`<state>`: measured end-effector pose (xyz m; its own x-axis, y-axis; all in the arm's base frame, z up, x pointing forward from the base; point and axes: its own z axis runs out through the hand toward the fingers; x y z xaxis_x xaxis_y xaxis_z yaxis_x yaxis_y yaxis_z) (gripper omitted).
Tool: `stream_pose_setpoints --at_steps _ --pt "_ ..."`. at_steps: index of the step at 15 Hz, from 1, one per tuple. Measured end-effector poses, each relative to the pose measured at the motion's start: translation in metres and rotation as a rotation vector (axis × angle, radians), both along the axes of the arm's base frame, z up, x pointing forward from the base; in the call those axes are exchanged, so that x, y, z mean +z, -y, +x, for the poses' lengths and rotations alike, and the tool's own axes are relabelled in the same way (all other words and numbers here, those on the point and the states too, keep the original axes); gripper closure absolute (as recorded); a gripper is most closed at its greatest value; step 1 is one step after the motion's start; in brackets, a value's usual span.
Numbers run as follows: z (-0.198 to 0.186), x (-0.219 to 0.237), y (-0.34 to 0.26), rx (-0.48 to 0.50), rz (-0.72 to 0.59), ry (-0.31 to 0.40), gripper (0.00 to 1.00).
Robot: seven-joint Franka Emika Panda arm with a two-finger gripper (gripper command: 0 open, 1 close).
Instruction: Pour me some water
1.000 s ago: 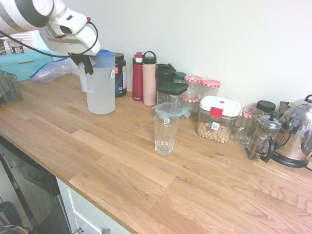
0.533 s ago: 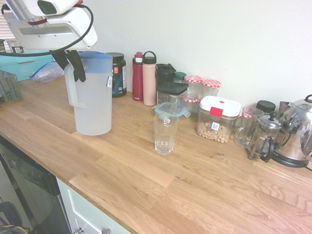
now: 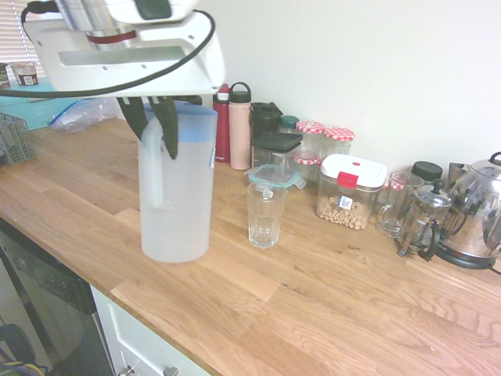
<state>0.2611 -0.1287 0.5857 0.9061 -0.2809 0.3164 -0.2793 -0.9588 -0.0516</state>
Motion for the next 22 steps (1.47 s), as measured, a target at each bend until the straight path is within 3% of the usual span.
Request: stream_pose_setpoints --at_steps 4,7,12,17,22 --pt "0.013 -0.006 0.098 0.220 -0.015 -0.023 1.00" --pt "0.040 -0.006 0.135 0.327 -0.043 -0.069 1.00" --pt "0.111 0.002 0.141 0.380 -0.124 -0.167 1.00" --pt "0.174 -0.008 0.085 0.426 -0.322 -0.268 1.00" --pt "0.191 -0.009 0.063 0.407 -0.537 -0.347 1.00"
